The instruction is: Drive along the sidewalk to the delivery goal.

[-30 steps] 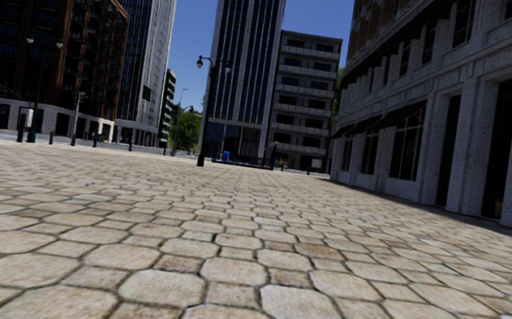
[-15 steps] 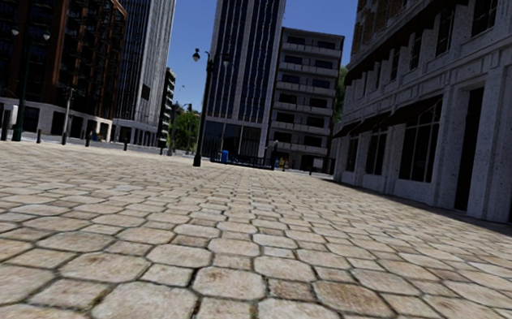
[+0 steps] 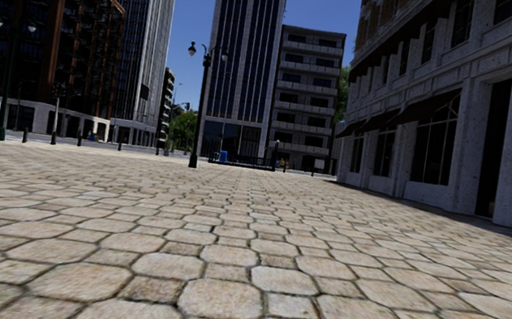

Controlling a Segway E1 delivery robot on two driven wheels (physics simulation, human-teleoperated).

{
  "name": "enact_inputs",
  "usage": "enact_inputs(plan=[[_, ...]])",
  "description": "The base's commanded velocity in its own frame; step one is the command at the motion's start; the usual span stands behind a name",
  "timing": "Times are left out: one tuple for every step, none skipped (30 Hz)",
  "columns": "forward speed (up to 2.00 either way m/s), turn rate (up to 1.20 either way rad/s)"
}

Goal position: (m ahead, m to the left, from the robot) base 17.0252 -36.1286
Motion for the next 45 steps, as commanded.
enact_inputs(plan=[[2.0, 0.0], [2.0, 0.0], [2.0, 0.0], [2.0, 0.0], [2.0, 0.0], [2.0, 0.0], [2.0, 0.0], [2.0, 0.0], [2.0, 0.0], [2.0, 0.0], [2.0, 0.0], [2.0, 0.0], [2.0, 0.0], [2.0, 0.0], [2.0, 0.0], [2.0, 0.0], [2.0, 0.0], [2.0, 0.0], [2.0, 0.0], [2.0, 0.0], [2.0, 0.0], [2.0, 0.0], [2.0, 0.0], [2.0, 0.0], [2.0, 0.0], [2.0, 0.0], [2.0, 0.0], [2.0, 0.0], [2.0, 0.0], [2.0, 0.0], [2.0, 0.0], [2.0, 0.0], [2.0, 0.0], [2.0, 0.0], [2.0, 0.0], [2.0, 0.0], [2.0, 0.0], [2.0, 0.0], [2.0, 0.0], [2.0, 0.0], [2.0, 0.0], [2.0, 0.0], [2.0, 0.0], [2.0, 0.0], [2.0, 0.0]])
